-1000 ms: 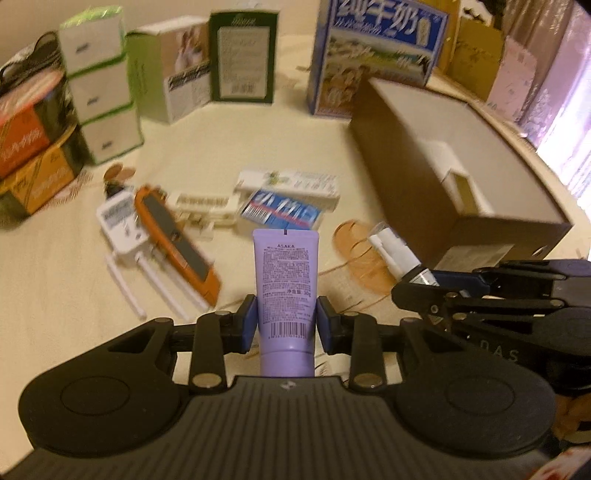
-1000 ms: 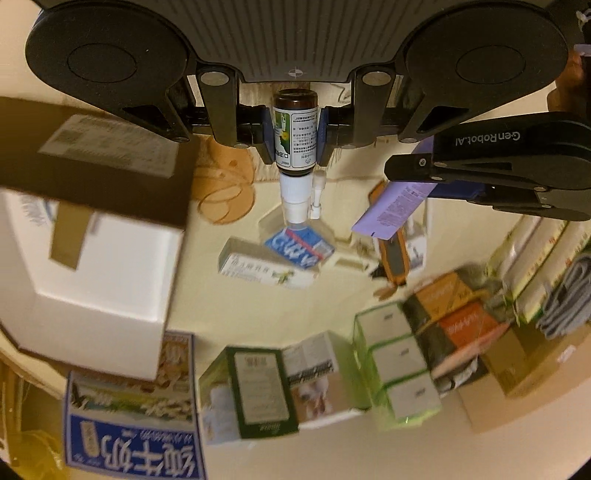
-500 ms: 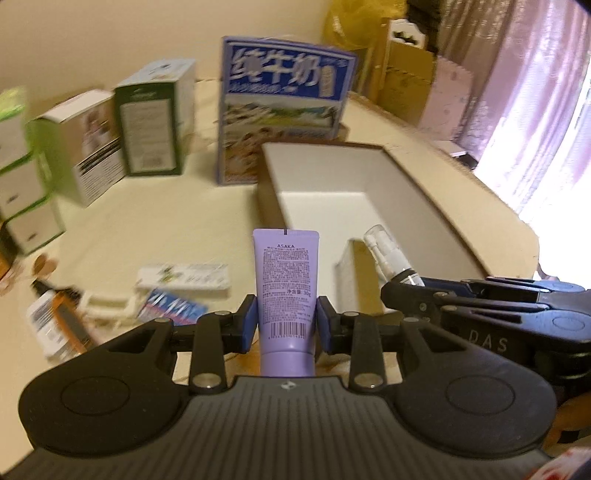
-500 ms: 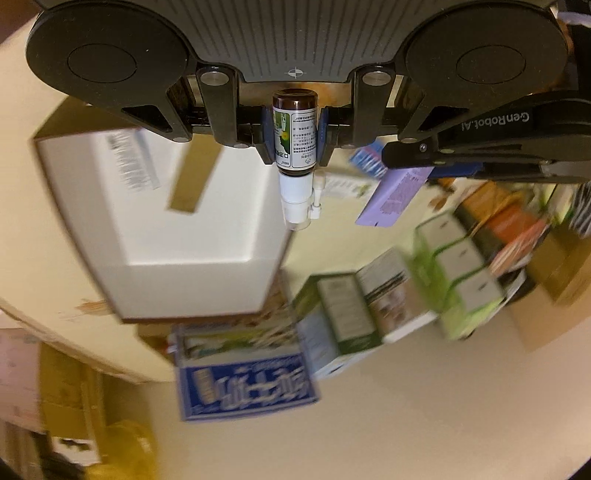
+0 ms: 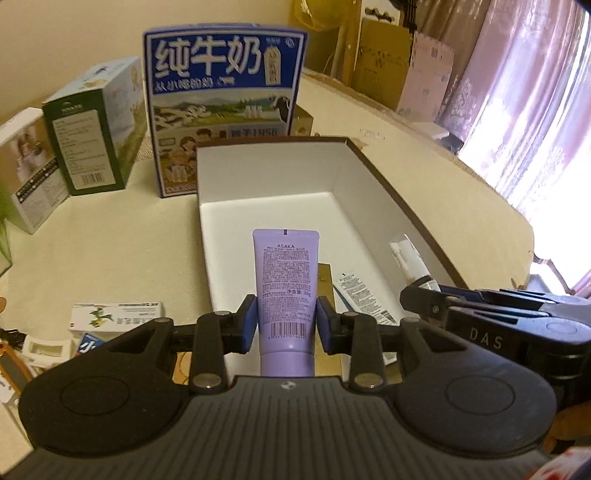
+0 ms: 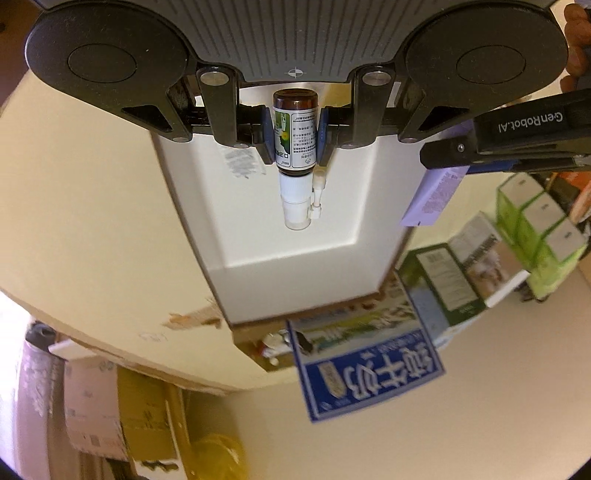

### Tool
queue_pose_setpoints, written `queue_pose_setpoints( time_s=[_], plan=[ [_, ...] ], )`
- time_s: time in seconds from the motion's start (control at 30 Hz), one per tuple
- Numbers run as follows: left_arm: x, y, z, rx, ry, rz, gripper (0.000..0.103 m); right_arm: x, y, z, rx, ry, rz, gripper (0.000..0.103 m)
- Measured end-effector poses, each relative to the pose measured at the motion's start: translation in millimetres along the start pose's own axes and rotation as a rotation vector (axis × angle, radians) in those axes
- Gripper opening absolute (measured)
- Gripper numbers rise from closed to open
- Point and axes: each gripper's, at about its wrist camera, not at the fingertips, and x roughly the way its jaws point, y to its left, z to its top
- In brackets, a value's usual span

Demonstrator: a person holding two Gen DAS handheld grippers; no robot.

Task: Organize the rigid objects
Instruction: 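Lift and carry the lavender tube and spray bottle over the brown box, then release the lavender tube and spray bottle into the box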

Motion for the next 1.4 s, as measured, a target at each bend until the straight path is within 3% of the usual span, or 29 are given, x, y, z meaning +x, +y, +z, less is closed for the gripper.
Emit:
queue_pose_setpoints(
  time_s=[0.27, 0.6, 0.83, 0.97, 1.23, 1.4],
  plan=[
    [41.4, -6.5, -1.4, 0.02, 0.091, 0.035, 0.028, 32.4, -8.9, -1.9, -0.009, 0.085, -0.042, 0.02],
    [63.1, -4.5, -3.3, 0.036, 0.153, 0.072, 0.029, 47.7, -14.9, -1.4, -0.021, 0.128, -0.045, 0.02],
    [68.0, -3.4, -3.6, 0.045, 0.161, 0.076, 0.029, 51.6, -14.5, 1.3, -0.018, 0.135, -0.048, 0.02],
    [66.9, -1.2, -1.1, 0.037, 0.15, 0.074, 0.036, 51.9, -15.1, 1.6, -0.014, 0.137, -0.052, 0.02],
    [65.1, -0.4, -2.7, 0.038, 0.147, 0.066, 0.037, 50.2, -14.4, 1.4, -0.006, 0.131, -0.047, 0.02],
    [61.2, -1.2, -4.8, 0.038, 0.145, 0.054, 0.044, 47.1, -14.3, 1.5, -0.001, 0.133, -0.037, 0.02]
  ],
)
